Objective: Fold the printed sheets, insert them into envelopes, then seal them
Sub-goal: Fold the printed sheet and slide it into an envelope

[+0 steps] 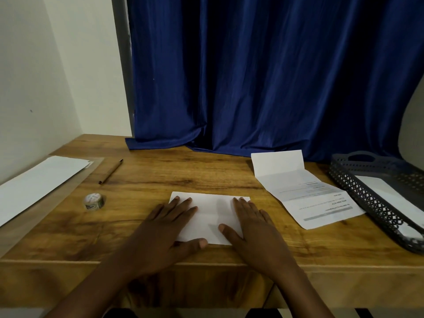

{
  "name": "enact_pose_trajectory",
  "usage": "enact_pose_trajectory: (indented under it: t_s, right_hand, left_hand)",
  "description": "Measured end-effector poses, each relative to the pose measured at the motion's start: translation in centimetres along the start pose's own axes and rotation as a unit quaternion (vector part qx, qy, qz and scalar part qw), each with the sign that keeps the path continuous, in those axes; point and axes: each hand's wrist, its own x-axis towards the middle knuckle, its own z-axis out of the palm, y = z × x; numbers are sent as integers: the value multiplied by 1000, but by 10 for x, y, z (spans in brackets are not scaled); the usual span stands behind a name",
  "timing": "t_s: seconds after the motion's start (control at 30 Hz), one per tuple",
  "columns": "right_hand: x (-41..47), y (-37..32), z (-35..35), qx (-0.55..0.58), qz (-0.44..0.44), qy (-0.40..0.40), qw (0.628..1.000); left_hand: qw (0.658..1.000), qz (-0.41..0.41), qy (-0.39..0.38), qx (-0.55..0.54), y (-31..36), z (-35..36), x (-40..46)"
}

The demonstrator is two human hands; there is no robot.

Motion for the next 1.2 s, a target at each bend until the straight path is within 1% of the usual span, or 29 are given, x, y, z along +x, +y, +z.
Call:
enact_pose_trajectory:
  t_s: [0.1,0.17,0.3,0.37,0.43,0.53,0.6,0.63,0.7,0.77,0.8,0.87,0.97,1.1,1.13,1.2]
  right_hand:
    - [-12,-2,-4,74,-31,60,995]
    - [-21,-3,-7,74,-55,51,994]
    - [-36,-1,-11,24,-113,14,993]
    - [-45,0,-15,3,-138,10,990]
    - [-52,2,-17,-6,-173,8,985]
    - [-58,6,-22,37,-209,-2,977]
    - [-60,8,-31,90,-202,4,975]
    - [-60,7,-37,135,-190,14,972]
    - [-59,4,-53,247,-167,48,953]
    - [-56,-2,-71,319,-152,86,932]
    - [-53,-5,-79,337,-147,105,924]
    - [-45,-9,-94,363,-139,133,912]
    - [-30,-10,-110,416,-116,158,888]
    - [4,-3,-105,438,-50,126,889]
    - [13,-1,-98,439,-34,117,890]
    - [28,4,-81,452,-7,102,886]
  left_hand:
    - [999,34,-16,6,-1,-3,-9]
    - [998,55,-24,27,-1,-3,-16]
    - [995,85,-21,42,-6,-3,-35]
    - [994,103,-6,20,-10,-5,-46]
    - [993,118,3,-25,-12,-8,-58]
    - [986,132,35,-100,-13,-16,-73]
    - [977,129,88,-148,-10,-23,-77]
    - [971,123,115,-172,-7,-28,-78]
    - [954,101,171,-225,-2,-38,-78]
    - [927,70,201,-310,2,-48,-73]
    - [910,63,208,-352,5,-53,-70]
    - [883,62,230,-404,9,-61,-62]
    - [851,68,241,-463,12,-71,-46]
    - [830,28,213,-514,-1,-70,-16]
    - [833,12,204,-514,-6,-66,-8]
    - [850,-22,193,-489,-17,-56,7]
